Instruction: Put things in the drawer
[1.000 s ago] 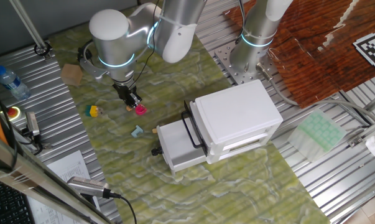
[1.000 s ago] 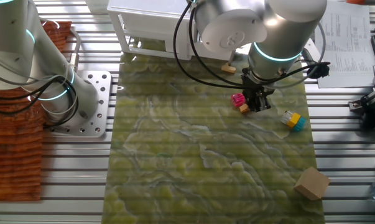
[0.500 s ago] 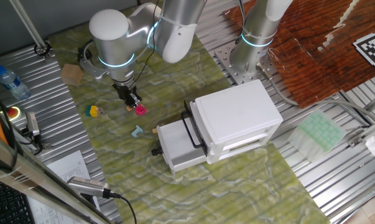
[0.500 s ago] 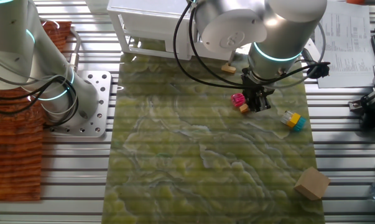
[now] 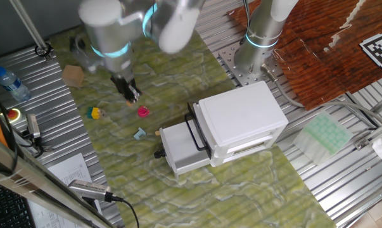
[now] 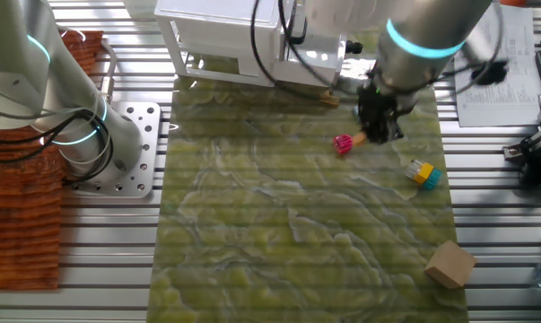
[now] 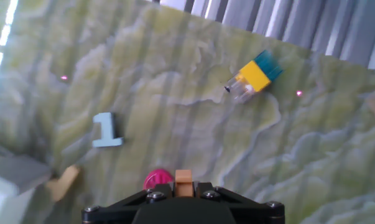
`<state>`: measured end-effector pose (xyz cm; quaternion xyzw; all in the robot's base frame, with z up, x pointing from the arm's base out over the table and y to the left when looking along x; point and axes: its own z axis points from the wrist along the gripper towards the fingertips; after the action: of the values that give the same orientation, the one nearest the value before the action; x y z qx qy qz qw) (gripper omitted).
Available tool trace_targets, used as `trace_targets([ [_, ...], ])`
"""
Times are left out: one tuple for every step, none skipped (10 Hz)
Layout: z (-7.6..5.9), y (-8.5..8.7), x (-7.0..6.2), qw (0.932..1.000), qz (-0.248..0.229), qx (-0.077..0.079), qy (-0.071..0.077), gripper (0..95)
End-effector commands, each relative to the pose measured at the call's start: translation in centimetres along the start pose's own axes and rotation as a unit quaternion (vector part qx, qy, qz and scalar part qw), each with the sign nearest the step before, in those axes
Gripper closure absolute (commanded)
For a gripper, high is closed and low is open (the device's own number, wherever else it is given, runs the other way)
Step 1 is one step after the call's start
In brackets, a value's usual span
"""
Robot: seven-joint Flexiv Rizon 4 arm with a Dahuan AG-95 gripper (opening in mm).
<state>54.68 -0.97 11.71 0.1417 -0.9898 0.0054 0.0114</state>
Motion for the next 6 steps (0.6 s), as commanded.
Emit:
trace_targets([
  [-3.4, 0.3, -0.3, 0.9999, 0.002, -0.009, 0.007, 95.0],
  [-3.4, 0.3, -0.3, 0.9999, 0.002, -0.009, 0.007, 95.0],
  [-3.6, 0.4, -0.3, 0.9999, 0.006, -0.010, 0.007, 95.0],
  [-3.8, 0.7, -0.3, 0.9999, 0.011, -0.011, 0.007, 95.0],
  [-3.9, 1.3, -0.4, 0.9997, 0.017, -0.015, 0.006, 95.0],
  [-4.0, 2.6, -0.7, 0.9992, 0.033, -0.023, 0.004, 95.0],
])
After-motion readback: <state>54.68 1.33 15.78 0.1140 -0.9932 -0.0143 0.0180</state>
